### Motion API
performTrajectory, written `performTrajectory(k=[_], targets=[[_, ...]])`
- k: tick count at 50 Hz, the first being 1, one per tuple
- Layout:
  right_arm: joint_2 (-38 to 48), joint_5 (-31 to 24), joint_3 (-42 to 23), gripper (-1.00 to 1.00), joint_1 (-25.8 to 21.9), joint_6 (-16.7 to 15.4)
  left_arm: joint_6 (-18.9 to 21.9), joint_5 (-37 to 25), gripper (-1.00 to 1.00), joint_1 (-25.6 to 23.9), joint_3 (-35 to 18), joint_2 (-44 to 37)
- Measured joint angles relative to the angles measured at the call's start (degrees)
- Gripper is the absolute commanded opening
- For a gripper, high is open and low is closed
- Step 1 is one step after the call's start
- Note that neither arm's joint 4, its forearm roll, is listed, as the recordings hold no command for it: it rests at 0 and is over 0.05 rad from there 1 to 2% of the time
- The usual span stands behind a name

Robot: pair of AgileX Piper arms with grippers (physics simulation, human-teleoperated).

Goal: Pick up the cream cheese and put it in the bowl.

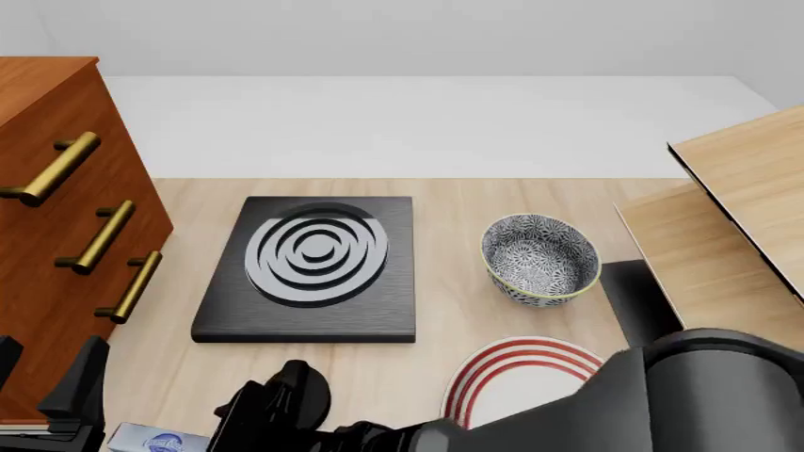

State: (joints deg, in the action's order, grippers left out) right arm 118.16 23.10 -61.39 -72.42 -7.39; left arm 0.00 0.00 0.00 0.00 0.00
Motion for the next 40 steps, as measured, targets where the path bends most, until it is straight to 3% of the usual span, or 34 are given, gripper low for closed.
performTrajectory(k=[29,30,40], targets=[[2.4,0.1,-1.8,1.00,0.3,0.7,0.0,0.0,1.00,0.0,0.0,0.0],[2.4,0.1,-1.9,-1.00,0.3,0.7,0.0,0.0,1.00,0.0,0.0,0.0],[2.4,0.2,-1.7,-1.00,0.0,0.4,0.0,0.0,1.00,0.0,0.0,0.0]])
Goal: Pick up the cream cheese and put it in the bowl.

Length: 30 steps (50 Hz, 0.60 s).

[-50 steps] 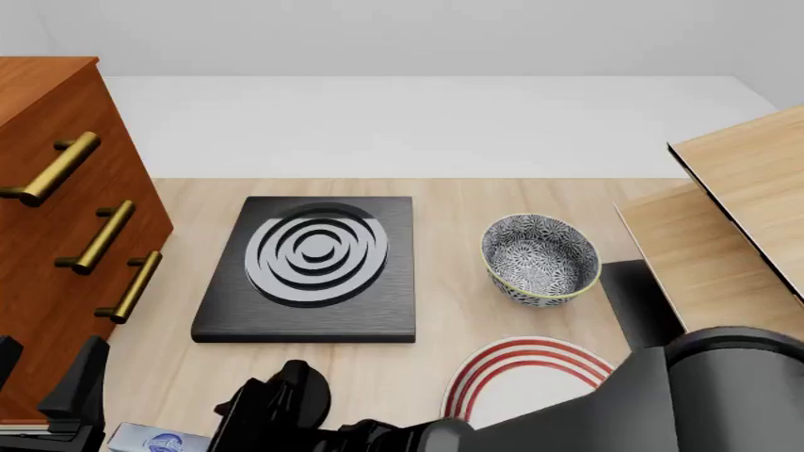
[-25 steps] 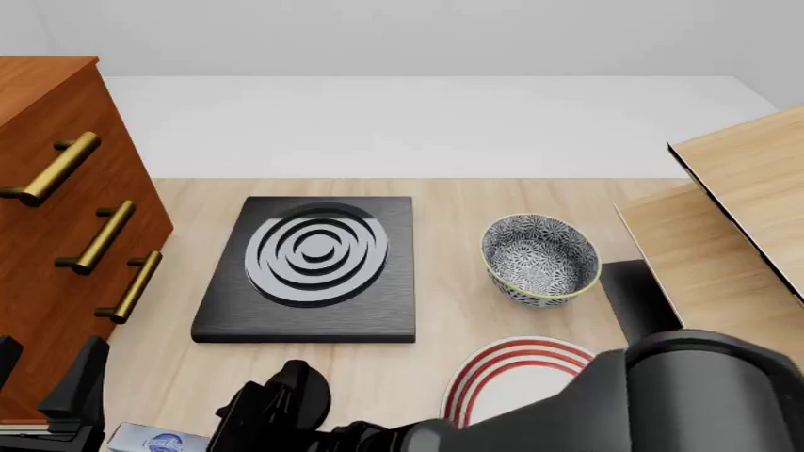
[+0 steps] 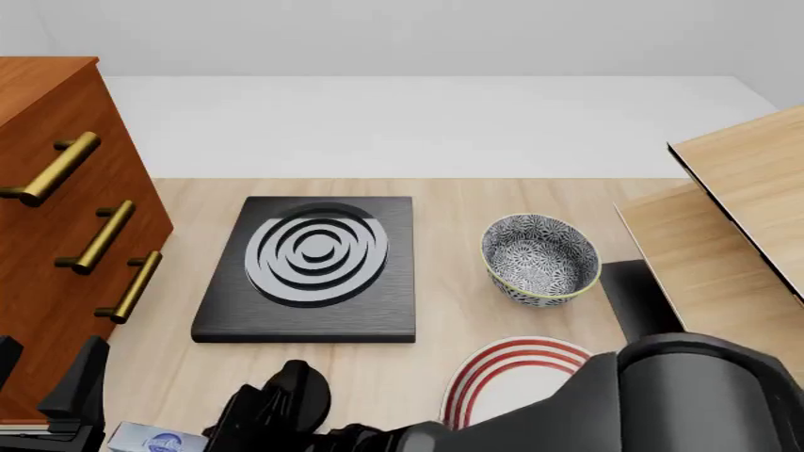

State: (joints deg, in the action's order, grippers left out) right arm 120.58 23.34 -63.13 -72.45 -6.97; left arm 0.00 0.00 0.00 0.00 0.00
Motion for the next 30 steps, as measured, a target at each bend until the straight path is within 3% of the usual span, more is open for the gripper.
performTrajectory(k=[30], targets=[[-5.2,-1.0,4.7,-1.00,0.0,-1.5,0.0,0.0,1.00,0.0,0.0,0.0]])
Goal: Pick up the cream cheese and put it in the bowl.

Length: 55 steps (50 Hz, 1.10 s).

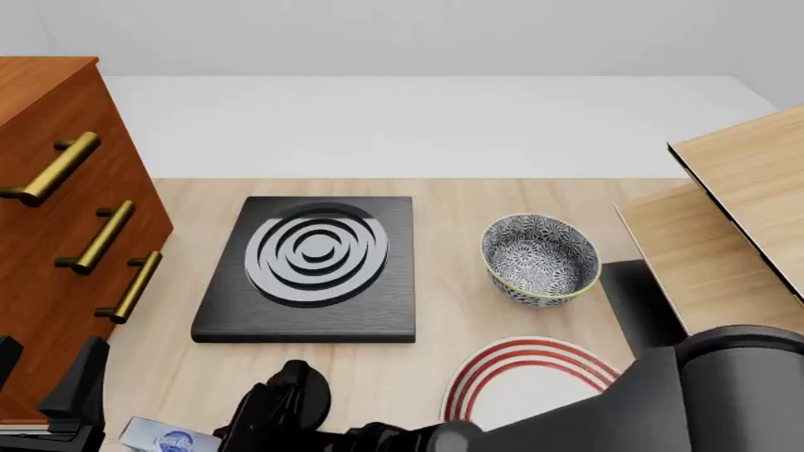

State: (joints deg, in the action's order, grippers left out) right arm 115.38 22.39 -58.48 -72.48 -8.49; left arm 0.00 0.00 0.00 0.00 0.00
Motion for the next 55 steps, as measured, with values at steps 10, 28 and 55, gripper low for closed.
performTrajectory(k=[10,28,55], targets=[[-4.3,0.1,3.9,-1.00,0.0,-0.3,0.0,0.0,1.00,0.0,0.0,0.0],[-13.1,-0.1,11.9,-1.00,0.1,-0.3,0.0,0.0,1.00,0.0,0.0,0.0],[-32.2,-7.0,22.1,-1.00,3.1,-1.9,0.0,0.0,1.00,0.0,0.0,0.0]])
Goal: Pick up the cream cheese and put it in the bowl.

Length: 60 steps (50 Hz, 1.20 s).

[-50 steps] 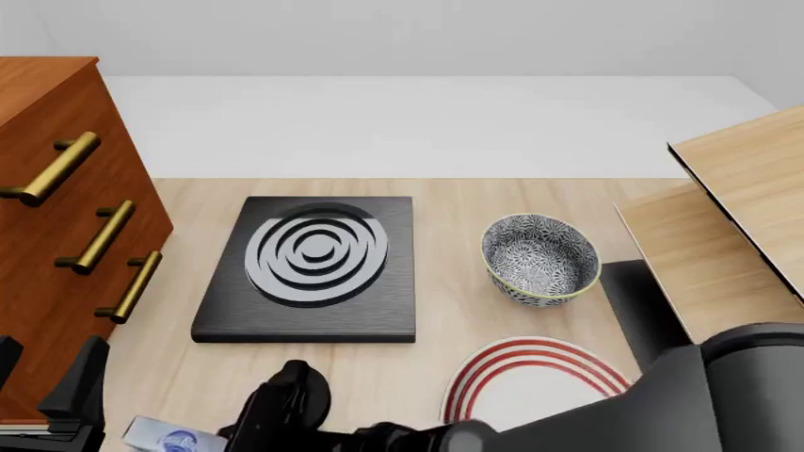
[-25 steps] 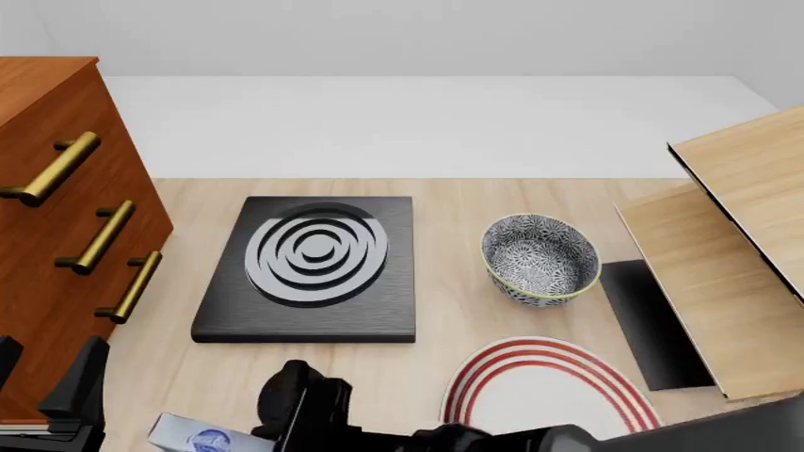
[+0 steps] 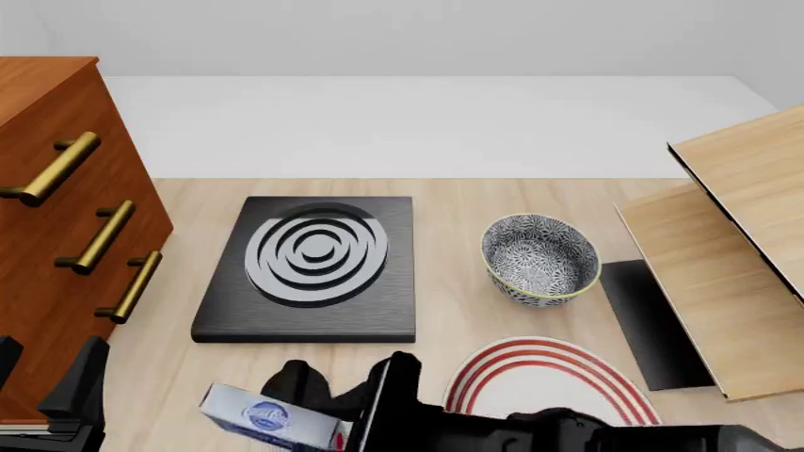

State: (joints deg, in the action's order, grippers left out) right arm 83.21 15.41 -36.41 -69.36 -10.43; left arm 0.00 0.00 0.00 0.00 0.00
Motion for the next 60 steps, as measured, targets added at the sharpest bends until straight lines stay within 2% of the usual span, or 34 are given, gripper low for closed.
performTrajectory(k=[15,34,60], targets=[[-11.0,-8.5,2.6,-1.00,5.7,-2.1,0.0,0.0,1.00,0.0,0.0,0.0],[-23.0,-22.3,1.9,-1.00,14.9,-5.4,0.0,0.0,1.00,0.0,0.0,0.0],[-29.9,-38.1,-3.4,-1.00,26.5,-8.2,0.0,0.0,1.00,0.0,0.0,0.0]])
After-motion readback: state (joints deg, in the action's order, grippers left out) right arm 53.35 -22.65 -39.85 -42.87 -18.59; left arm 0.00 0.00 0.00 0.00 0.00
